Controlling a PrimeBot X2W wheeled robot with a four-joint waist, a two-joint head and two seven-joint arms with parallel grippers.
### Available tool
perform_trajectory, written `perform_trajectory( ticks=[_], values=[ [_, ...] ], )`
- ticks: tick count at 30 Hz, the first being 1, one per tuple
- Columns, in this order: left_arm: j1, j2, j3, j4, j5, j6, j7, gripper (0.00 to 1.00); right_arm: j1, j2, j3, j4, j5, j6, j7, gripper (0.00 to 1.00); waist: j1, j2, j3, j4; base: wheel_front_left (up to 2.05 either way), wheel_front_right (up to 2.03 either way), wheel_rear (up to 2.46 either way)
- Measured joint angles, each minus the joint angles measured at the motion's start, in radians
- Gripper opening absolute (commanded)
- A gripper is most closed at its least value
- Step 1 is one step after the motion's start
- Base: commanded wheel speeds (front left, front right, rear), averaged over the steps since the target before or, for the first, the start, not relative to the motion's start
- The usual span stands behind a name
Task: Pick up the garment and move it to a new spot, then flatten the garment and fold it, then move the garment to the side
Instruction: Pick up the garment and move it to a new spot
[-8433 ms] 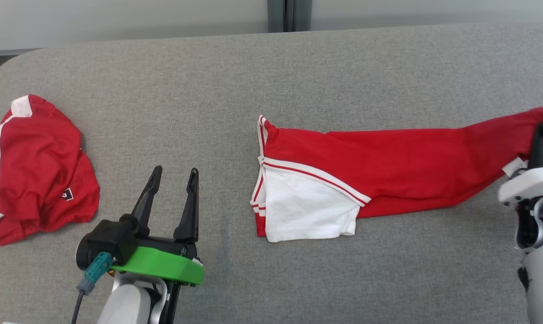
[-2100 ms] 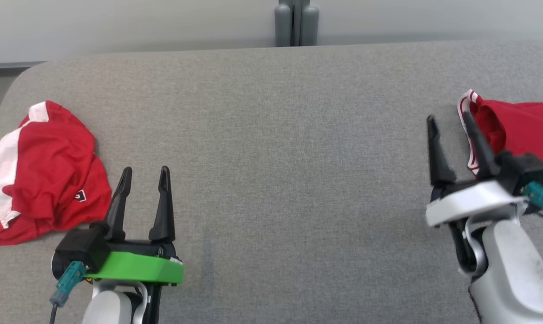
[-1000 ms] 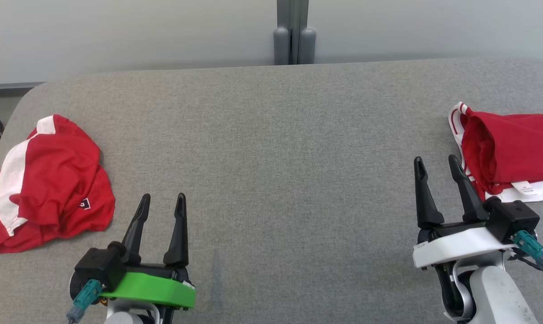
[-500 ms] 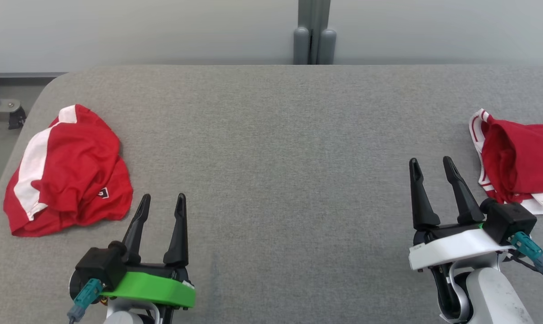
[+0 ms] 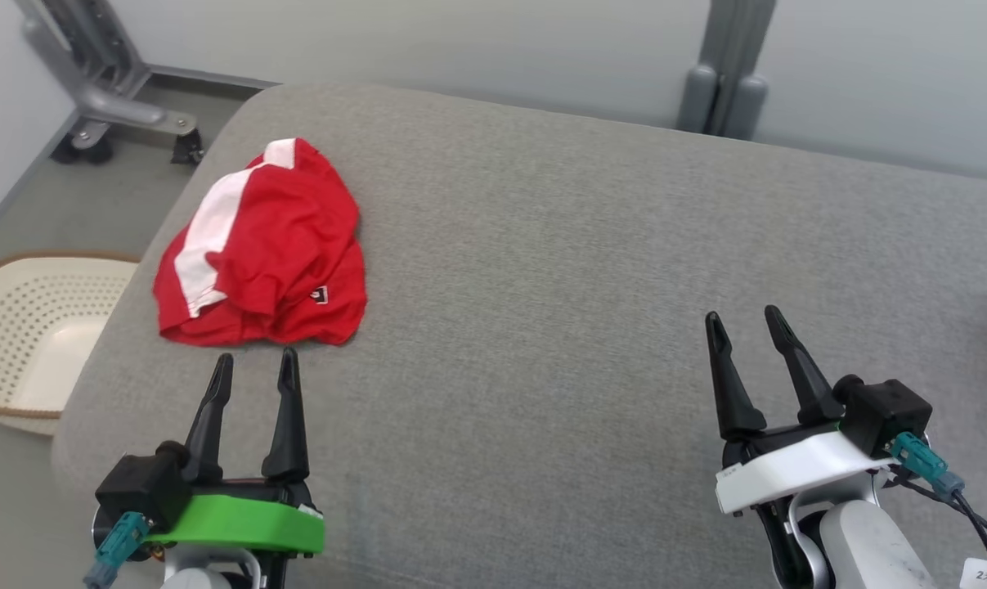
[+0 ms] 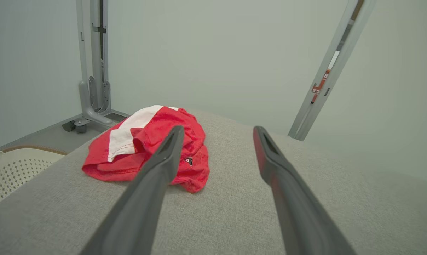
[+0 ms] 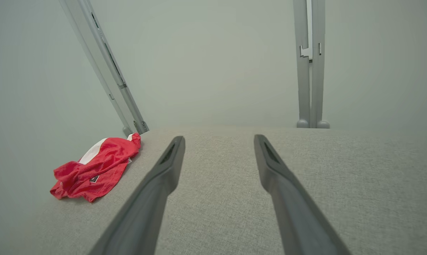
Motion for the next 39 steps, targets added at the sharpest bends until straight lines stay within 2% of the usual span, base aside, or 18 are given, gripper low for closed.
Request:
perform_trajectory(
  ticks=[8, 14, 26, 32, 39],
  values=[
    [0.029, 0.000, 0.043, -0.014, 0.009, 0.000, 0.000, 1.00, -0.026, 0.000, 0.053, 0.040, 0.024, 0.000, 0.000, 1.00, 0.0000, 0.0000, -0.017, 0.130, 0.00, 0.00, 0.00],
    [0.050, 0.000, 0.074, -0.049, 0.000, 0.000, 0.000, 1.00, -0.074, 0.001, 0.112, 0.084, 0.027, 0.000, 0.000, 1.00, 0.0000, 0.0000, -0.014, 0.181, 0.00, 0.00, 0.00],
    [0.068, 0.000, 0.085, -0.074, -0.007, 0.000, 0.000, 1.00, -0.113, 0.001, 0.146, 0.119, 0.031, 0.000, 0.000, 1.00, 0.0000, 0.0000, 0.006, 0.194, 0.00, 0.00, 0.00],
    [0.037, 0.000, 0.077, -0.046, -0.007, 0.000, 0.000, 1.00, -0.114, -0.002, 0.105, 0.094, 0.000, 0.000, 0.000, 1.00, 0.0000, 0.0000, 0.032, 0.193, 0.00, 0.00, 0.00],
    [-0.100, 0.010, 0.046, 0.019, 0.030, -0.002, 0.000, 1.00, -0.103, -0.019, 0.036, -0.008, -0.061, 0.000, 0.000, 1.00, 0.0000, 0.0000, 0.097, 0.191, 0.00, 0.00, 0.00]
  ],
)
